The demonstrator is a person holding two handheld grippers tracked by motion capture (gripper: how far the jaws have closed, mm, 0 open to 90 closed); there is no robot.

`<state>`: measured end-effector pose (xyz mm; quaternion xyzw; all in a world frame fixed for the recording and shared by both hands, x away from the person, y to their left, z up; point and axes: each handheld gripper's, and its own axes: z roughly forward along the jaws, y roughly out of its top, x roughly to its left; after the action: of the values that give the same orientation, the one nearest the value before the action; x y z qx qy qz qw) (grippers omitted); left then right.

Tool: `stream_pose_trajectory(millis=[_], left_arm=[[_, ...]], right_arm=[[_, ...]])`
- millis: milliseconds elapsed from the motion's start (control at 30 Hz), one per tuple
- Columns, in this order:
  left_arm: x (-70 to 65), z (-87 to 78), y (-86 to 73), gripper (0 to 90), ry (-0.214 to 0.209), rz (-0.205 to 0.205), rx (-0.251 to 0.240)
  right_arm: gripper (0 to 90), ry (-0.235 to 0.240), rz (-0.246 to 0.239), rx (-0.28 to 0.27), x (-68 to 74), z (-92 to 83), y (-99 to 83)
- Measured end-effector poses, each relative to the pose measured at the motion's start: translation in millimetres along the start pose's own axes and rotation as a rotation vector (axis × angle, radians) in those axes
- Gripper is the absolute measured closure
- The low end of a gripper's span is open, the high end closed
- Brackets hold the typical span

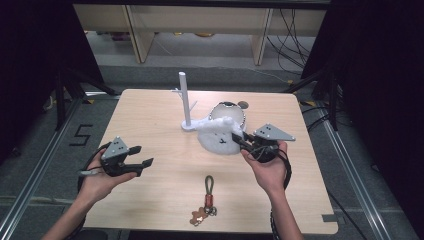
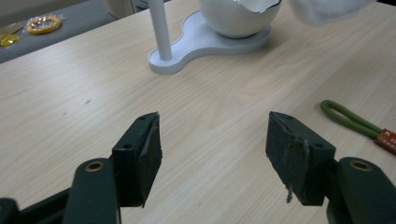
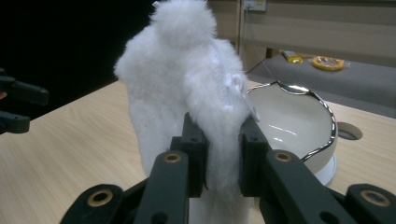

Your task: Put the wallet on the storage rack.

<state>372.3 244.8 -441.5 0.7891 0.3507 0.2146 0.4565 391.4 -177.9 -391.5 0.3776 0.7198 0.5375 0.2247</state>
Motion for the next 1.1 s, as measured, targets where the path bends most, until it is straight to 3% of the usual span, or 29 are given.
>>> stream_pose_trajectory(millis=[67,133,200,233,333,467,600,733,767,867,967,1100], left_arm=[[0.6,-0.8,-2.5,35.0,0.005,-0.009,-0.005],[3.6,-3.2,-12.2,34.8,0.012,-0.051,-0.016],[5.2,-3.7,-15.2,34.8,0.02,-0.055,-0.022],[7.1,-5.5,-21.8,34.7,0.036,-0.085,-0.026],[9.8,-7.3,-29.0,34.5,0.059,-0.111,-0.043],[14.7,-8.3,-36.9,34.5,0.082,-0.094,-0.067],[15.6,-7.3,-48.3,34.5,0.1,-0.128,-0.087],[13.9,-2.3,-61.3,34.5,0.134,-0.159,-0.094],[13.8,-0.2,-63.5,34.6,0.129,-0.156,-0.1],[12.1,5.7,-69.4,34.8,0.135,-0.166,-0.116],[11.0,9.5,-72.5,34.8,0.143,-0.168,-0.127],[8.6,12.3,-74.3,34.7,0.152,-0.165,-0.124]], right_arm=[[77.6,-0.009,0.002,-0.009,-1.6,-0.7,0.5],[77.5,-0.02,0.022,0.004,-0.8,-2.6,1.0],[77.5,-0.021,0.025,-0.004,-1.2,-2.3,1.0],[77.5,-0.02,0.026,-0.009,-3.0,-2.4,1.7],[77.5,-0.026,0.045,-0.016,-3.0,-3.2,2.6],[77.5,-0.032,0.026,-0.022,-6.1,-3.5,4.1],[77.5,-0.047,0.019,-0.032,-8.8,-4.5,6.0],[77.5,-0.05,0.047,-0.035,-9.0,-4.2,7.2],[77.5,-0.046,0.027,-0.039,-11.2,-3.3,7.9],[77.5,-0.056,0.043,-0.042,-11.8,-3.3,9.6],[77.4,-0.061,0.026,-0.049,-14.6,-2.8,11.1],[77.5,-0.068,0.046,-0.053,-17.7,-2.4,12.7]])
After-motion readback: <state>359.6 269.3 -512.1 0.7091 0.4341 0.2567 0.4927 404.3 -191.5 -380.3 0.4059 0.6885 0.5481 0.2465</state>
